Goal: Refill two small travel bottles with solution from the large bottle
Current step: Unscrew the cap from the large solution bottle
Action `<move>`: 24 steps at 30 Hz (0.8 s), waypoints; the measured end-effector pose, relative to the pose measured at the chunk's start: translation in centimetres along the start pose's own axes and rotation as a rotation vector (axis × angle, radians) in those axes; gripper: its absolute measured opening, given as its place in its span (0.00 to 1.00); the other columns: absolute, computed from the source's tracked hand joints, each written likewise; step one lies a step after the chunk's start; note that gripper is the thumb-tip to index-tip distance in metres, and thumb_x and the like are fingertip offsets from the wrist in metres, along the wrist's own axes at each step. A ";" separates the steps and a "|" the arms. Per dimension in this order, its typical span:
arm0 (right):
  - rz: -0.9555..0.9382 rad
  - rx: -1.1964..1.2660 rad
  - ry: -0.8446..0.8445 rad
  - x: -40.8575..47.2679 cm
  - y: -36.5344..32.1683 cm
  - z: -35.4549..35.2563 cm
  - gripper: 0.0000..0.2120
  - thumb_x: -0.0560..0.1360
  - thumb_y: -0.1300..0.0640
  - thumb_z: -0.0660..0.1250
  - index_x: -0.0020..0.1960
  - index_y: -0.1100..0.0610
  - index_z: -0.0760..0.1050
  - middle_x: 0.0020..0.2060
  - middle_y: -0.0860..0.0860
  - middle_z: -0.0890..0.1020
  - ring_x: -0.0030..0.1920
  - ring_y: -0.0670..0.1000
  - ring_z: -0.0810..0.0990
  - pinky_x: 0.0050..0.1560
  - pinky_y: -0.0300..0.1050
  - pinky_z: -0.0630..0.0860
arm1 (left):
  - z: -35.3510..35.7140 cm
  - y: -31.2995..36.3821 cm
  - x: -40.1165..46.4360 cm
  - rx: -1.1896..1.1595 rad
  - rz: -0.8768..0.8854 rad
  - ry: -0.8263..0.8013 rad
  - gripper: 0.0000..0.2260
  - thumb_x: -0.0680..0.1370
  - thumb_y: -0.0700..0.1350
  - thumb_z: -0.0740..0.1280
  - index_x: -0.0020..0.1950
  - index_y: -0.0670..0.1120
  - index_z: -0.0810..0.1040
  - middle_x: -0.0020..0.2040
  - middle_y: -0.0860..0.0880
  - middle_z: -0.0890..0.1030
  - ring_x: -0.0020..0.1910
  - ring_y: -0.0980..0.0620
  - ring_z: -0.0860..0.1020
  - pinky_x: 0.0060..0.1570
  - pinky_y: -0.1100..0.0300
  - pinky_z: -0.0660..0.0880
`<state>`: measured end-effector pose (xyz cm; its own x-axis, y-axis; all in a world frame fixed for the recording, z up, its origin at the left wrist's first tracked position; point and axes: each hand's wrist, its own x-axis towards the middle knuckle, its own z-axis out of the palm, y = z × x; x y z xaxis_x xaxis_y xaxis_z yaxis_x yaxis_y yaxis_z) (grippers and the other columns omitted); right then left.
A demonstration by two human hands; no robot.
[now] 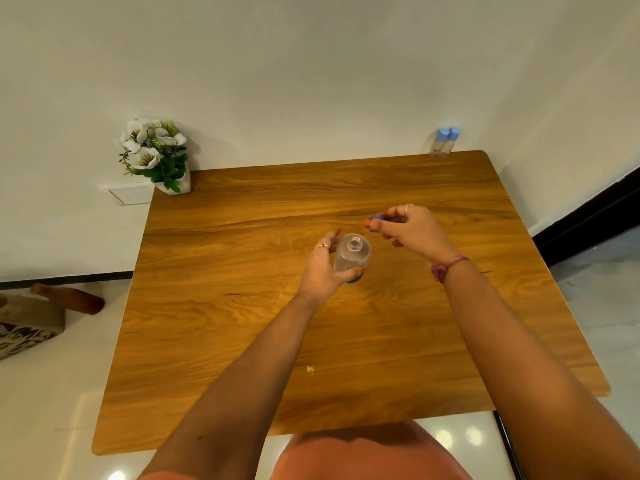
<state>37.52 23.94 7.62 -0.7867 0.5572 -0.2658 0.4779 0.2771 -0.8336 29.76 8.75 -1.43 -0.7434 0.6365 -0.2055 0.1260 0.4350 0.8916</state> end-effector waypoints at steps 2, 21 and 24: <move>0.066 0.236 0.072 -0.4 1.9 0.1 0.10 0.67 0.54 0.75 0.47 0.52 0.78 0.42 0.48 0.83 0.41 0.43 0.79 0.35 0.33 0.76 | -0.3 -0.4 -0.1 -0.015 -0.027 -0.052 0.50 0.62 0.44 0.81 0.76 0.44 0.55 0.72 0.48 0.66 0.69 0.52 0.67 0.65 0.59 0.66; 0.158 -0.135 0.097 -0.2 11.7 6.5 0.22 0.69 0.64 0.73 0.61 0.60 0.74 0.58 0.55 0.78 0.58 0.52 0.76 0.60 0.43 0.71 | -5.2 -5.1 -0.6 -0.027 -0.235 0.059 0.14 0.76 0.39 0.67 0.62 0.45 0.74 0.56 0.49 0.78 0.54 0.52 0.76 0.54 0.58 0.74; 0.160 -0.101 0.073 -0.1 11.9 6.4 0.26 0.68 0.66 0.73 0.65 0.60 0.71 0.60 0.55 0.77 0.60 0.52 0.75 0.60 0.43 0.71 | -5.5 -5.0 -0.5 -0.034 -0.241 0.080 0.15 0.76 0.38 0.66 0.63 0.43 0.73 0.58 0.46 0.78 0.55 0.49 0.77 0.56 0.55 0.75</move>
<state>40.81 22.16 -5.37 -0.6690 0.6547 -0.3519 0.6338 0.2553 -0.7301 25.84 2.77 -3.56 -0.7991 0.4641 -0.3822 -0.0821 0.5456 0.8340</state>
